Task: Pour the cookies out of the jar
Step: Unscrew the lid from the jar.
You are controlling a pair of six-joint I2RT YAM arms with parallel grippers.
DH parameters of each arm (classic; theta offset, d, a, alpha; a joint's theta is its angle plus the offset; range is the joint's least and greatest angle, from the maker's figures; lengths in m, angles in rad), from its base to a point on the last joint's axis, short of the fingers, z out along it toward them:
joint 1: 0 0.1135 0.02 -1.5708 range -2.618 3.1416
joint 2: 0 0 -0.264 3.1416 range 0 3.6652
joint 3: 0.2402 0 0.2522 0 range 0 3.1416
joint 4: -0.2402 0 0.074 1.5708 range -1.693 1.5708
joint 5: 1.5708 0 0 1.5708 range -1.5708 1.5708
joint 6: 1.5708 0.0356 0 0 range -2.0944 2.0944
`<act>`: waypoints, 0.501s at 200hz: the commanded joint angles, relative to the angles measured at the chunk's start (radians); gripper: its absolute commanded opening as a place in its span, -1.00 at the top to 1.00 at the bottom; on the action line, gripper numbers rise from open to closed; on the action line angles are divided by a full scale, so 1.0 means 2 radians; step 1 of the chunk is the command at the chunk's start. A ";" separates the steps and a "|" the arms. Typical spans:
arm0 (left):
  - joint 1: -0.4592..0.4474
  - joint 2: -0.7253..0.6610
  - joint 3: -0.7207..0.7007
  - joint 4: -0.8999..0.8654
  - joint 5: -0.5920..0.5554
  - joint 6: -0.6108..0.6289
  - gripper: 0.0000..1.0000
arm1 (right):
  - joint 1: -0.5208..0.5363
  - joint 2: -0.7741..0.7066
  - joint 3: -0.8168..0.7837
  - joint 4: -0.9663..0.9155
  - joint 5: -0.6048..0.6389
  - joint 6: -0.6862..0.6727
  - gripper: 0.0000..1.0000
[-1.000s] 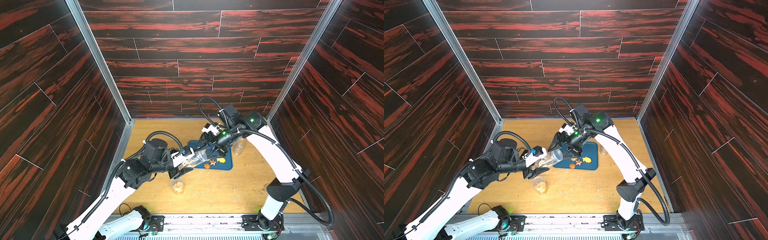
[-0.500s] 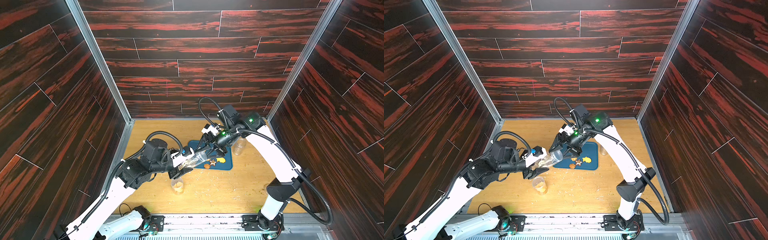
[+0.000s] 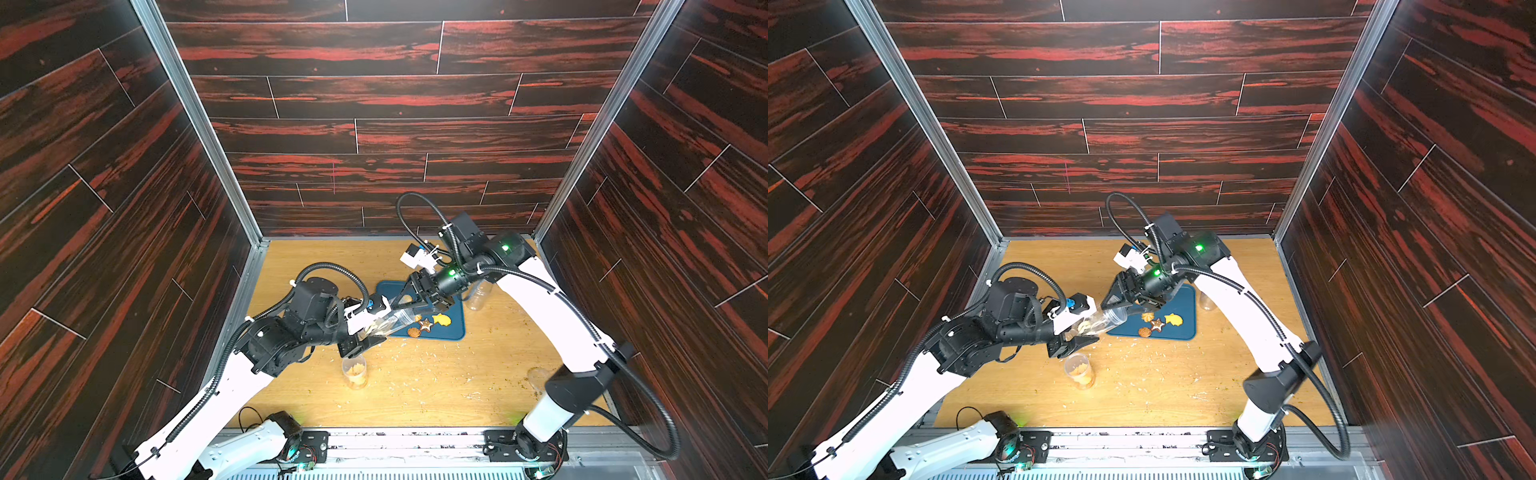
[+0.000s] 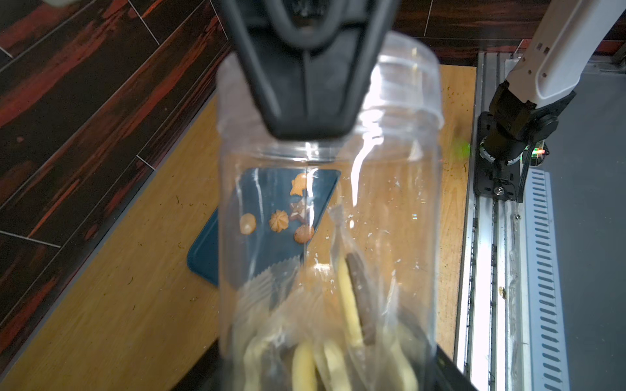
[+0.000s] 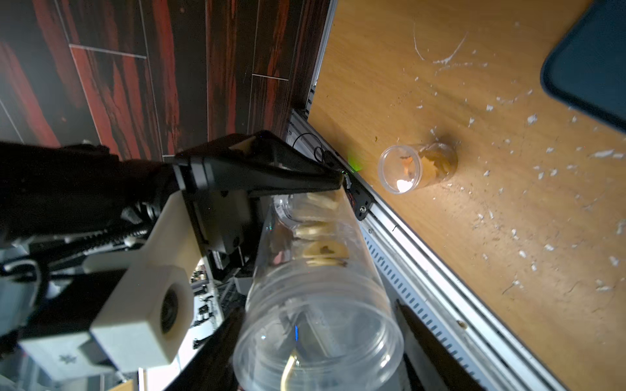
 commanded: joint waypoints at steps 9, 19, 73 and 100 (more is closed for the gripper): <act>0.000 -0.006 0.018 -0.007 0.016 0.002 0.26 | -0.028 -0.044 -0.023 0.048 0.033 -0.072 0.04; 0.000 -0.005 0.017 -0.007 0.016 0.002 0.25 | -0.042 -0.053 -0.032 0.062 0.026 -0.069 0.04; 0.000 0.005 0.021 0.003 0.018 -0.002 0.25 | -0.072 -0.068 -0.067 0.090 0.011 -0.072 0.03; 0.000 0.009 0.021 0.005 0.017 -0.001 0.25 | -0.086 -0.072 -0.078 0.088 0.027 -0.070 0.02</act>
